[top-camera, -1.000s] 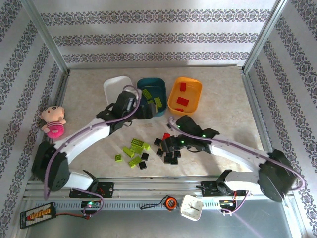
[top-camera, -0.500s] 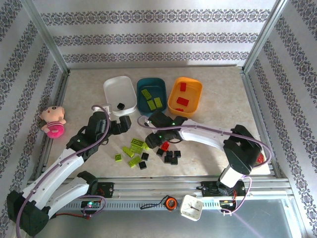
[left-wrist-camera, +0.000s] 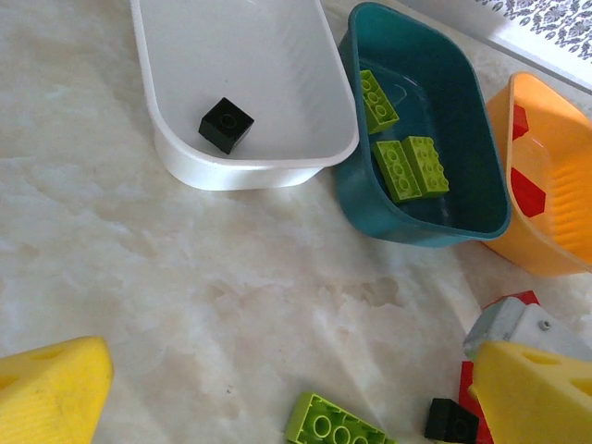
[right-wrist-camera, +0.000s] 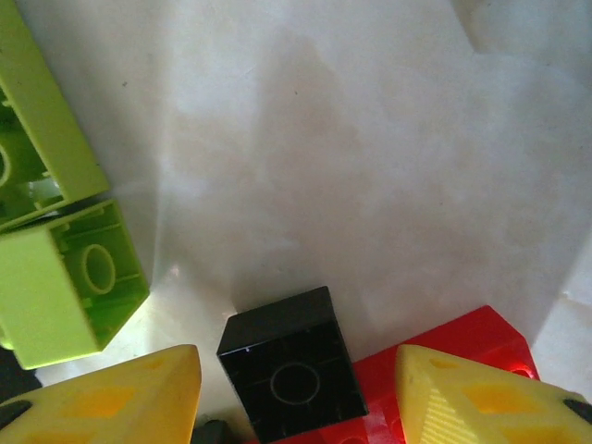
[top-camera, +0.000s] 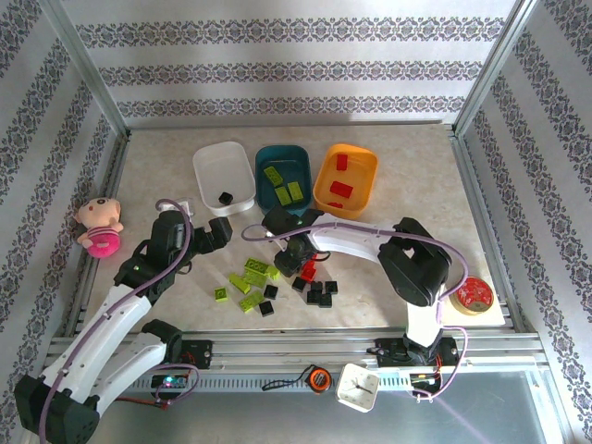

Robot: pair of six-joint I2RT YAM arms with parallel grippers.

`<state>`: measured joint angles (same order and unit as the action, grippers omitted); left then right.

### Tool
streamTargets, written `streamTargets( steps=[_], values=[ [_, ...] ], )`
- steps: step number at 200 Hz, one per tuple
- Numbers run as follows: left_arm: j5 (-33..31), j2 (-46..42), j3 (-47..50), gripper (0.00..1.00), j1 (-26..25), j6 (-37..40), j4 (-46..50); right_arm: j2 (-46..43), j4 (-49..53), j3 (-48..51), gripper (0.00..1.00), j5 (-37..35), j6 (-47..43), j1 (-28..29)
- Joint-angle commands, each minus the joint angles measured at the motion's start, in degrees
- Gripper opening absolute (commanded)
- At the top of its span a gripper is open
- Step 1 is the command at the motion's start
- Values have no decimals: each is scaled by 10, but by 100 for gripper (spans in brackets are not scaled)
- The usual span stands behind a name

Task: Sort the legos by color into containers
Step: Pick up the lego from the bottom-center of the table, then place the lego in the container.

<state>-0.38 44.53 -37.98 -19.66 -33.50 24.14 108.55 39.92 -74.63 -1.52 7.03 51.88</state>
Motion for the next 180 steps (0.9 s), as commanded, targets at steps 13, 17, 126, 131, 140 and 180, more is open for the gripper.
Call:
streamTargets(
  steps=[13, 17, 126, 131, 140, 180],
  values=[
    [15, -19, 0, 100, 12, -11, 18, 25, 26, -15, 56, -7, -16, 0],
    [14, -20, 0, 100, 12, -12, 17, 26, 25, -14, 55, -6, -16, 0],
    [-44, -74, 13, 100, 16, -49, 49, -67, -112, -67, 22, 72, 16, -22],
    [-45, -80, 18, 100, 16, -53, 49, -60, -124, -83, 22, 77, 21, -23],
    [-45, -89, 24, 100, 16, -57, 48, -43, -146, -112, 22, 82, 30, -28],
    [-37, -107, 38, 100, 17, -67, 55, 89, -230, -257, 23, 106, 83, -57]
  ],
)
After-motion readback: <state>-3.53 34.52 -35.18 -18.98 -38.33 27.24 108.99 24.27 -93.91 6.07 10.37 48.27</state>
